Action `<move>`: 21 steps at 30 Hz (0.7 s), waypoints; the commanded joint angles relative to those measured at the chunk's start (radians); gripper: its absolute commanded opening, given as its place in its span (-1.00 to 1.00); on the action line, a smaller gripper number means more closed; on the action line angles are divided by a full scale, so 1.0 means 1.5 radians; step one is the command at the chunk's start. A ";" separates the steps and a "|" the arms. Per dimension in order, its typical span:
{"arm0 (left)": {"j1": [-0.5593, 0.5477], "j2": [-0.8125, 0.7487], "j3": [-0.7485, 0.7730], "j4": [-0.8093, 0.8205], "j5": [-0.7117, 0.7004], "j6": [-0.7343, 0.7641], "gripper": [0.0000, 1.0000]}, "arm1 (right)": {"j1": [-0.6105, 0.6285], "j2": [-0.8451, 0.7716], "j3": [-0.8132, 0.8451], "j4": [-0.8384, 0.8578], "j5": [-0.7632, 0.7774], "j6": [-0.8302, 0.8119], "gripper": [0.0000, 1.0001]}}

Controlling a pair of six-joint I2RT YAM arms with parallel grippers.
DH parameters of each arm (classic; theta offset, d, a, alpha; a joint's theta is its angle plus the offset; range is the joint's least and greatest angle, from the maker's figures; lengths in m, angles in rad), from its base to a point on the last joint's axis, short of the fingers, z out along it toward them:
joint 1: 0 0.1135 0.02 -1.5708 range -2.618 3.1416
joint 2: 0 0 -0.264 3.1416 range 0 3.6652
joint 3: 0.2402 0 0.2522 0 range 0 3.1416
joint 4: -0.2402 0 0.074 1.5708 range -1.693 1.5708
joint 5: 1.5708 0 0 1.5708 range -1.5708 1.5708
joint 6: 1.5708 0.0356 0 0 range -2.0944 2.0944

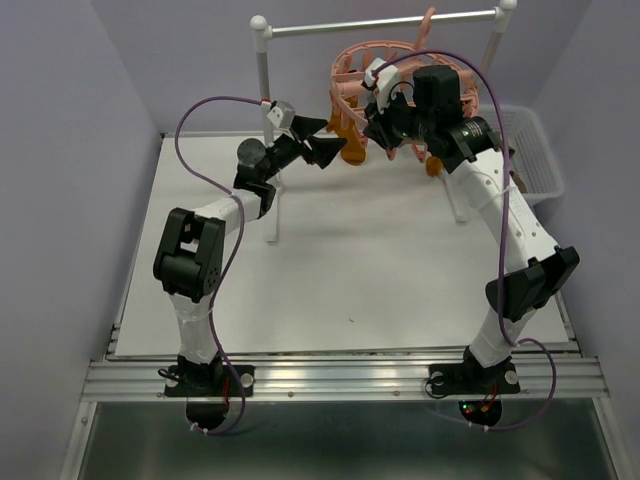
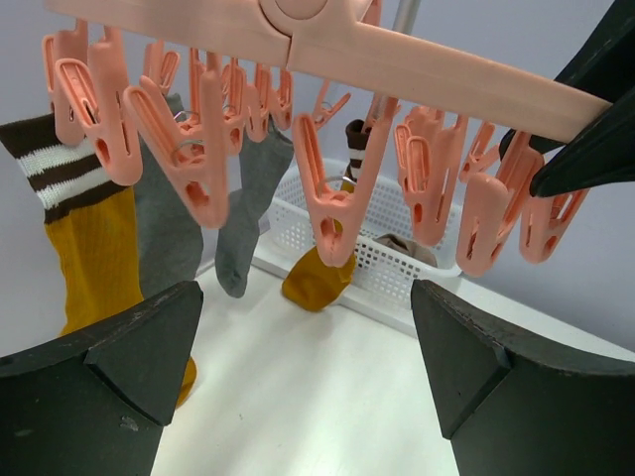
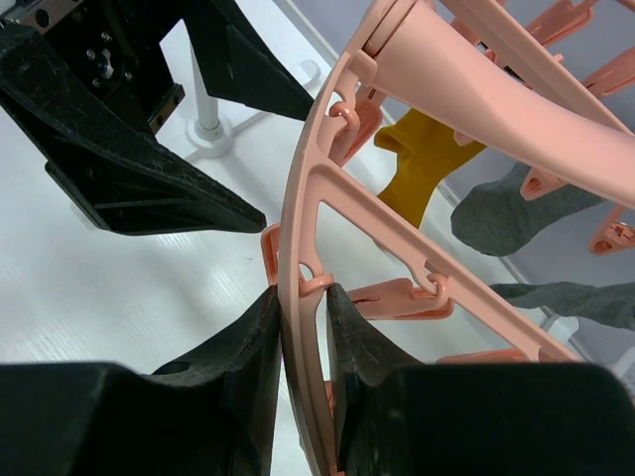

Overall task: Clip the socks to the hanger
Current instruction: Open the clamp at the hanger.

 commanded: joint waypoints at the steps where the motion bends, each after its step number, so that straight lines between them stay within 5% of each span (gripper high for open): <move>1: 0.004 -0.002 0.039 0.090 0.036 0.016 0.97 | -0.008 -0.038 -0.002 0.004 0.036 0.008 -0.67; 12: -0.019 0.028 0.083 0.133 -0.007 -0.036 0.96 | -0.008 -0.040 -0.016 0.019 0.047 0.014 -0.67; 21: -0.035 0.036 0.085 0.153 -0.027 -0.040 0.66 | -0.008 -0.039 -0.015 0.029 0.043 0.020 -0.64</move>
